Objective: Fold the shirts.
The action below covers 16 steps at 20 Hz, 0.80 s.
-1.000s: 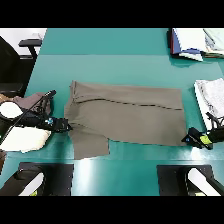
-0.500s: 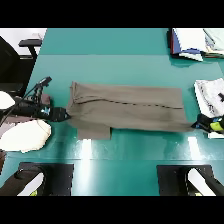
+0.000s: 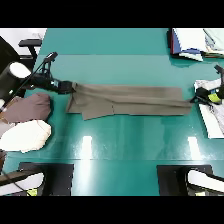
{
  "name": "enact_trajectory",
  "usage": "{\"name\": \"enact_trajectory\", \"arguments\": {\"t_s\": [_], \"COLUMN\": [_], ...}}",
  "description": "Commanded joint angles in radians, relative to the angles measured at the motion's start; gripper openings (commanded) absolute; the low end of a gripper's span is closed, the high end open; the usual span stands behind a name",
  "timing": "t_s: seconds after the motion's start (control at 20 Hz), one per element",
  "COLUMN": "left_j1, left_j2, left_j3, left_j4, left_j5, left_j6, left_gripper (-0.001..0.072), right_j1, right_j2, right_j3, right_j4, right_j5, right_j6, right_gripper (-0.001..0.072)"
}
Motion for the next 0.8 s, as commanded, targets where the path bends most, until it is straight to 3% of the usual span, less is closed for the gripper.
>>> {"name": "enact_trajectory", "arguments": {"t_s": [0.0, 0.15, 0.2, 0.25, 0.3, 0.35, 0.4, 0.5, 0.55, 0.65, 0.7, 0.75], "left_j1": [0.001, 0.001, 0.001, 0.001, 0.004, 0.004, 0.004, 0.002, 0.001, 0.001, 0.001, 0.001], "left_j2": [-0.181, -0.246, -0.249, -0.249, -0.249, -0.248, -0.247, -0.246, -0.246, -0.246, -0.246, -0.247], "left_j3": [0.125, 0.166, 0.166, 0.166, 0.173, 0.183, 0.2, 0.248, 0.266, 0.279, 0.279, 0.278], "left_j4": [-0.006, -0.006, -0.006, -0.006, -0.006, -0.005, -0.006, -0.006, -0.007, -0.02, -0.033, -0.047], "left_j5": [0.119, 0.162, 0.182, 0.195, 0.19, 0.179, 0.153, 0.052, 0.003, -0.057, -0.063, -0.062], "left_j6": [0.029, 0.013, -0.01, -0.034, -0.056, -0.058, -0.058, -0.057, -0.057, -0.055, -0.049, -0.05], "left_gripper": [0.0023, 0.0025, 0.0158, 0.045, 0.0526, 0.0528, 0.0529, 0.0528, 0.0521, 0.0093, 0.0025, 0.0024], "right_j1": [0.057, 0.08, 0.079, 0.079, 0.071, 0.056, 0.039, -0.01, -0.04, -0.111, -0.145, -0.172], "right_j2": [-0.178, -0.294, -0.32, -0.341, -0.354, -0.36, -0.358, -0.343, -0.332, -0.306, -0.298, -0.299], "right_j3": [0.159, 0.261, 0.285, 0.303, 0.316, 0.324, 0.325, 0.319, 0.303, 0.24, 0.2, 0.166], "right_j4": [0.0, 0.0, 0.005, 0.026, 0.051, 0.087, 0.127, 0.175, 0.174, 0.183, 0.184, 0.19], "right_j5": [-0.024, -0.018, -0.015, -0.012, -0.013, -0.013, -0.006, 0.042, 0.051, 0.045, 0.039, 0.043], "right_j6": [0.008, 0.008, 0.008, 0.007, -0.003, -0.025, -0.055, -0.116, -0.117, -0.117, -0.117, -0.133], "right_gripper": [0.0016, 0.0016, 0.0016, 0.002, 0.0093, 0.0282, 0.0389, 0.0429, 0.0491, 0.0515, 0.0516, 0.0516]}}
